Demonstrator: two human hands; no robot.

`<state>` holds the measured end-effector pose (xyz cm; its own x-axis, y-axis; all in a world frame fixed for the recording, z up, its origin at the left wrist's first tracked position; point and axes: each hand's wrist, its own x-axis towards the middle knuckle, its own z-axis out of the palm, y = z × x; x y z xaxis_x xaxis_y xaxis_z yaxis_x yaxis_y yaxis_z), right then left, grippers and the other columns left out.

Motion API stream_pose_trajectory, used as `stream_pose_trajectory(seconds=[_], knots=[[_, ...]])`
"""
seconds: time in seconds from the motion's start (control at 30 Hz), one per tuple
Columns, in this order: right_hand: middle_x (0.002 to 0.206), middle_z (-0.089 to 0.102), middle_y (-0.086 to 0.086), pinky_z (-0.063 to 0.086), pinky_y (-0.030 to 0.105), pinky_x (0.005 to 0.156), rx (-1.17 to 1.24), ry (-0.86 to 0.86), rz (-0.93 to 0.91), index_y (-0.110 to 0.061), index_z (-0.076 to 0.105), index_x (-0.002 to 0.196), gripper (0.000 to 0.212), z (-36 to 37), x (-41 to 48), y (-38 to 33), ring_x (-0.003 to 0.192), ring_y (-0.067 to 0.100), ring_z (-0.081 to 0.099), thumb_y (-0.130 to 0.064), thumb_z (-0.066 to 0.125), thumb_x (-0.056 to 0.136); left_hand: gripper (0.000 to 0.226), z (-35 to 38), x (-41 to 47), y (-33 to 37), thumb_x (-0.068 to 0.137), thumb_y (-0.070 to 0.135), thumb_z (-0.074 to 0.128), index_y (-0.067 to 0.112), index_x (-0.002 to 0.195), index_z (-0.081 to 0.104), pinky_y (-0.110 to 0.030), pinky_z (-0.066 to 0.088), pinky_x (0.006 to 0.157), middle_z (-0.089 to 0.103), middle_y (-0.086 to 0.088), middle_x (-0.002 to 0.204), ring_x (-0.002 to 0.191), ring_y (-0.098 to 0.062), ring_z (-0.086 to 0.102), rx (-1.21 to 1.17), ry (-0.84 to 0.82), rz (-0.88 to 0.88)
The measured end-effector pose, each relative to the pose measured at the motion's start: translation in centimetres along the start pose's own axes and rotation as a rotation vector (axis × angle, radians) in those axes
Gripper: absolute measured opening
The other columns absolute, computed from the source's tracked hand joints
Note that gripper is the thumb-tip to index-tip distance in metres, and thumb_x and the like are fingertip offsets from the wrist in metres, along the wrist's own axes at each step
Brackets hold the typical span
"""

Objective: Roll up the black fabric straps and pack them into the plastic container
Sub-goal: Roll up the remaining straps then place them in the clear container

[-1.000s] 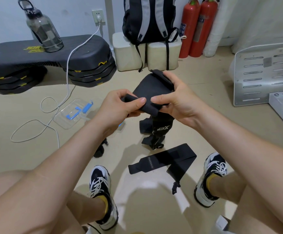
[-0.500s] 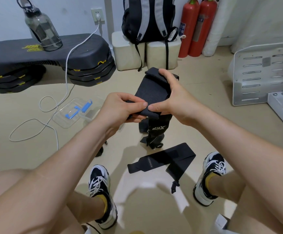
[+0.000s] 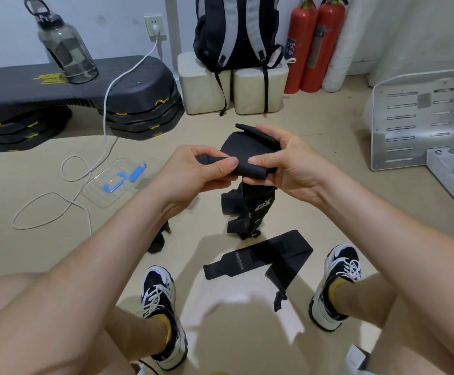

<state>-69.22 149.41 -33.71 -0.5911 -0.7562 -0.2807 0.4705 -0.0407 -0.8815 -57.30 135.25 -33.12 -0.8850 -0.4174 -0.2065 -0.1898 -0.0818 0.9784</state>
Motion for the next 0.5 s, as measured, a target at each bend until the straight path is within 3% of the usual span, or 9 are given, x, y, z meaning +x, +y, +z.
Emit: stream_pose_trajectory(seconds=[0.1,0.2,0.27,0.37,0.5], knots=[[0.14,0.041,0.016,0.061,0.04,0.064,-0.023,0.018,-0.013,-0.013,0.039,0.149,0.076,0.01,0.08,0.29,0.109,0.038,0.062,0.022,0.055,0.084,0.012,0.37,-0.05,0.05,0.081,0.01,0.075,0.003,0.081,0.065,-0.027,0.06,0.067,0.069,-0.007,0.065,0.063,-0.019,0.07,0.025,0.031,0.0],[0.14,0.044,0.016,0.061,0.049,0.078,-0.063,0.039,-0.038,-0.012,0.041,0.147,0.074,-0.01,0.24,0.53,0.119,0.038,0.058,0.022,0.055,0.084,0.017,0.57,0.02,0.1,0.078,0.01,0.079,0.005,0.076,0.062,-0.026,0.058,0.061,0.066,-0.007,0.061,0.057,-0.02,0.066,0.048,0.064,-0.019],[0.138,0.048,0.015,0.06,0.046,0.081,-0.08,0.045,-0.038,-0.01,0.041,0.147,0.073,0.05,0.2,0.45,0.12,0.034,0.058,0.02,0.058,0.083,0.019,0.62,0.17,0.04,0.076,0.009,0.081,0.008,0.074,0.062,-0.026,0.057,0.058,0.064,-0.006,0.059,0.052,-0.018,0.063,0.045,0.089,-0.03],[0.132,0.053,0.011,0.061,0.041,0.08,-0.097,0.036,-0.037,-0.01,0.041,0.147,0.075,0.28,-0.12,0.37,0.117,0.03,0.061,0.017,0.064,0.081,0.019,0.63,0.33,-0.02,0.077,0.009,0.081,0.011,0.075,0.062,-0.031,0.06,0.062,0.06,-0.008,0.062,0.044,-0.016,0.054,0.037,0.118,-0.027],[0.13,0.051,0.013,0.062,0.037,0.071,-0.068,0.029,-0.026,-0.006,0.041,0.145,0.07,0.78,-0.41,0.63,0.107,0.032,0.064,0.017,0.063,0.083,0.015,1.0,0.45,-0.12,0.083,0.008,0.076,0.014,0.079,0.062,-0.032,0.058,0.063,0.052,-0.006,0.051,0.037,-0.011,0.043,-0.007,0.137,-0.017]])
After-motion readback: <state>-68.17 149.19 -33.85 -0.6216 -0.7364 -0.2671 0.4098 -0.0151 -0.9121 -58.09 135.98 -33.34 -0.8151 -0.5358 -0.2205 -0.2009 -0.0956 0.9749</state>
